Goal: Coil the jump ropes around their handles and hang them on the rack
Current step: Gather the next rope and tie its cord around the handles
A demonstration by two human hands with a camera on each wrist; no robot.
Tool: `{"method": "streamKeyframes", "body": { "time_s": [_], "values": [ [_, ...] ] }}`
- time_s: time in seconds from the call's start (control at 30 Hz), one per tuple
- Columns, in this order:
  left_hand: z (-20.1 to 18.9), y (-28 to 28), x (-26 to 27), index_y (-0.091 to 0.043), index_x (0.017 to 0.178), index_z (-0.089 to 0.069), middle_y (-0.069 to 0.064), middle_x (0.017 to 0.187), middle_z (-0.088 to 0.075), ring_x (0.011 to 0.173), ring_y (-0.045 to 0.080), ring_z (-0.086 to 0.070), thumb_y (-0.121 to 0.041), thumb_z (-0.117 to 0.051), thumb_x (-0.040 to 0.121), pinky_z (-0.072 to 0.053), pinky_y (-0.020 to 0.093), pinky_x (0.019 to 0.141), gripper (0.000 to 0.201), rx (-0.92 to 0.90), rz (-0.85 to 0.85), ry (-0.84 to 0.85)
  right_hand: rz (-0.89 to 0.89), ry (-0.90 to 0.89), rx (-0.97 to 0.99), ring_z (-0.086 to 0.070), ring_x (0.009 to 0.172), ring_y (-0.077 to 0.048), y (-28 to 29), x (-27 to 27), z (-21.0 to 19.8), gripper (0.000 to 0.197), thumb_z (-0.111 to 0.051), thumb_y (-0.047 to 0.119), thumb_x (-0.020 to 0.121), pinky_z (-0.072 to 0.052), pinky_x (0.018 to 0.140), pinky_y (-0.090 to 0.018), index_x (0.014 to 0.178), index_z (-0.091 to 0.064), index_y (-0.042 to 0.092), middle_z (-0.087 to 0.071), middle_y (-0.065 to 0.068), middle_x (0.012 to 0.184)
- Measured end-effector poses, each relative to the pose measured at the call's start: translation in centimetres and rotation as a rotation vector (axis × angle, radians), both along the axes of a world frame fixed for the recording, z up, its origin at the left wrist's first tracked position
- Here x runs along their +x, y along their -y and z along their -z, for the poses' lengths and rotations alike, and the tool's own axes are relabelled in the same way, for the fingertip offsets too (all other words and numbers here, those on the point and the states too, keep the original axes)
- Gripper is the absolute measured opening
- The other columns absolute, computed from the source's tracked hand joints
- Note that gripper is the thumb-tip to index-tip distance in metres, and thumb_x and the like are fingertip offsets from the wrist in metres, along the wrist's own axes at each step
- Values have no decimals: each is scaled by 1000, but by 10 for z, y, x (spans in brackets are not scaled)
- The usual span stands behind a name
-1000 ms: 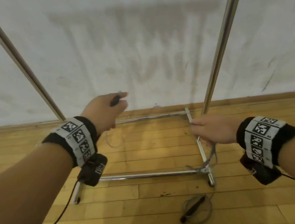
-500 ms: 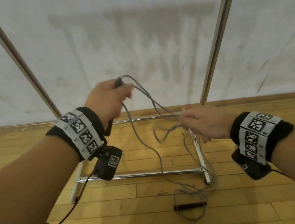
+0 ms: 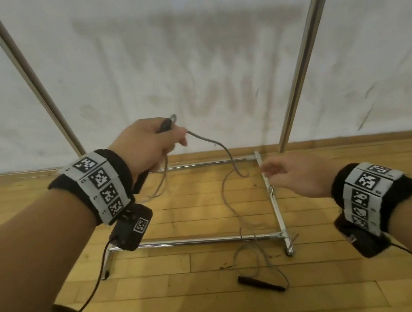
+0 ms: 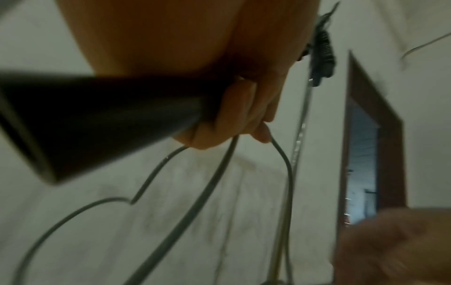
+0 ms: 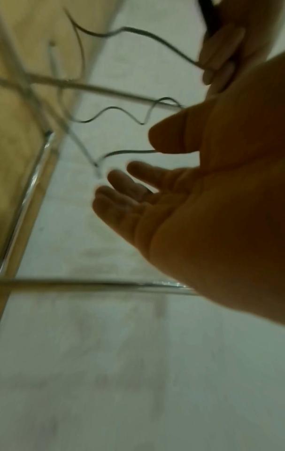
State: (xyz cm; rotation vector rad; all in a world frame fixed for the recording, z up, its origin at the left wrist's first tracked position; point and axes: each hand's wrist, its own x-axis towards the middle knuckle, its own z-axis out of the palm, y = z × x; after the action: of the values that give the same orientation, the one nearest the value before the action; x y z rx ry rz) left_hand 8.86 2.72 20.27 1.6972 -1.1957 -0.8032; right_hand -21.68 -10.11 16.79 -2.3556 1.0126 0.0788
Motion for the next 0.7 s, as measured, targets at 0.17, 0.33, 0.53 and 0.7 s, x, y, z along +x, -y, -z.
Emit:
{"method": "streamKeyframes", "body": {
  "time_s": [0.17,0.33,0.53,0.7],
  "values": [
    [-14,2,-46,-22,89,-77,-8,54,-47,42,14,-40,-56,-71,85,-33,26,43,35,28,338,20,45,429,122,-53,128,-2,-40,40,-26,59,-65,51,94,-42,110,-32,147,-46,34,-57,19,142],
    [-23,6,-45,-26,75,-74,-14,55,-50,43,11,-37,-49,-70,91,-33,25,42,28,-129,-2,41,46,486,162,-72,68,-12,-59,47,-18,20,-52,32,104,-58,84,-45,95,-68,24,-68,5,63],
    [-10,1,-3,-22,65,-71,-8,54,-48,43,15,-40,-41,-70,94,-36,29,45,34,-115,-408,53,6,238,64,-65,62,-5,-30,17,13,28,-45,36,107,-52,67,-29,89,-64,24,-68,4,67],
    [-10,-6,44,-20,77,-71,-3,66,-58,46,16,-47,-41,-65,92,-42,28,45,27,-92,-691,32,-28,-312,-58,-68,82,-23,0,-20,28,42,-39,41,109,-50,78,-34,98,-65,11,-73,-5,86]
  ]
}}
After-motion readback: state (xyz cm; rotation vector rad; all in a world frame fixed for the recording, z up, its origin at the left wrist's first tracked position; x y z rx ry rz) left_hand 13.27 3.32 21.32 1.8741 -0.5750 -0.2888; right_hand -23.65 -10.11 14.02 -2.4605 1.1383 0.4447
